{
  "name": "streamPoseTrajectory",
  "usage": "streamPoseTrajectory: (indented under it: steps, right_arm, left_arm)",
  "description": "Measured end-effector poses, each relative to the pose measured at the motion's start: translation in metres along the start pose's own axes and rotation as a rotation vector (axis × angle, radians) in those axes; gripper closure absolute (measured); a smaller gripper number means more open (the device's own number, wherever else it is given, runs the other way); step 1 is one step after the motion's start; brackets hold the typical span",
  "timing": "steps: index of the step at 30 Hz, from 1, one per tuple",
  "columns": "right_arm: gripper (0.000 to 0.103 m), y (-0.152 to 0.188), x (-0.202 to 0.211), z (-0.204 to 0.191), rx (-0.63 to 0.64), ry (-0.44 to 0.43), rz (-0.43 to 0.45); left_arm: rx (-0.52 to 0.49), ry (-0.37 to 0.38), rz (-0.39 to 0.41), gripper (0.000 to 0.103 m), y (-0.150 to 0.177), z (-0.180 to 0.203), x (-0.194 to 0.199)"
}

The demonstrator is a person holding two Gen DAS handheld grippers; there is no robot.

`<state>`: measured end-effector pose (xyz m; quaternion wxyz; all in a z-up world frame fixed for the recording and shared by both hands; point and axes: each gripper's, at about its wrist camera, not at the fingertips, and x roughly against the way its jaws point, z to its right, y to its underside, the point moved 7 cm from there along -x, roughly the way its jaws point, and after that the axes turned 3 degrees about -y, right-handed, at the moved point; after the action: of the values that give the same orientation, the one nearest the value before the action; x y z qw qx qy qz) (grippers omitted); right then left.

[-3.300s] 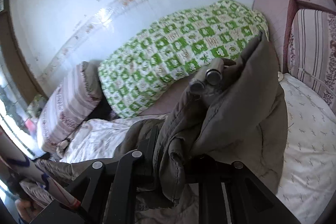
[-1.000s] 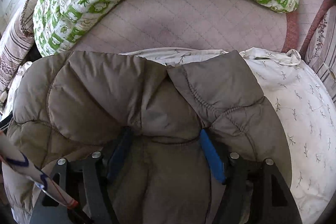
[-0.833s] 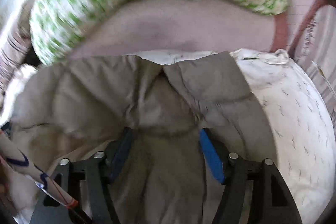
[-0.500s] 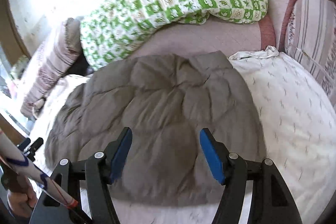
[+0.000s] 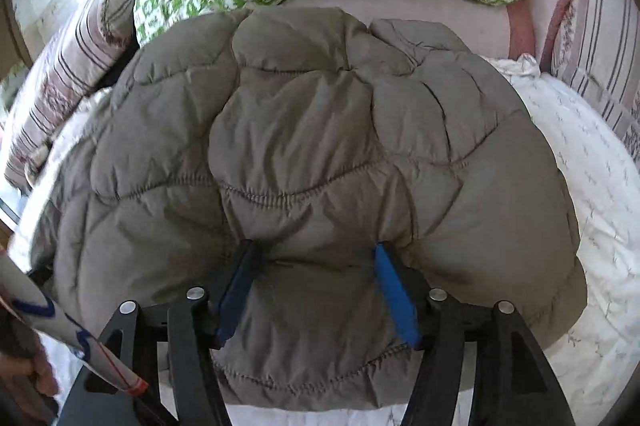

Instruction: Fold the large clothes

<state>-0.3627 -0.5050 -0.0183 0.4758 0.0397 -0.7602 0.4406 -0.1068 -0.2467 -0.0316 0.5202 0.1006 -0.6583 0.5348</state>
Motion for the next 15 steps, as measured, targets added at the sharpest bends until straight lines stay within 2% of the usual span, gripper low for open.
streamPoseTrajectory:
  steps: [2,5,7,10,12,13,15]
  right_arm:
    - [0.036,0.001,0.0,0.001,0.004,0.002,0.0]
    - [0.036,-0.004,0.014,0.006,-0.048,-0.048,0.008]
    - [0.036,-0.011,0.036,0.004,-0.063,-0.086,0.061]
    - [0.036,-0.015,0.056,-0.022,0.016,-0.118,0.113]
    - [0.036,-0.007,0.056,-0.051,0.061,-0.194,0.105]
    - [0.036,-0.003,0.054,-0.062,0.087,-0.201,0.097]
    - [0.035,0.008,0.041,-0.081,0.155,-0.16,0.056]
  left_arm:
    - [0.004,0.0,0.009,0.004,-0.001,0.0,0.005]
    - [0.026,0.002,0.036,0.006,-0.005,-0.003,0.019]
    - [0.03,-0.027,0.109,0.006,-0.011,-0.005,0.039]
    - [0.003,-0.001,0.185,0.006,-0.013,0.011,0.063]
    - [-0.055,0.033,0.225,0.006,-0.01,0.031,0.073]
    - [-0.107,0.034,0.228,0.006,-0.006,0.043,0.074]
    - [-0.193,0.012,0.197,0.006,0.005,0.059,0.064]
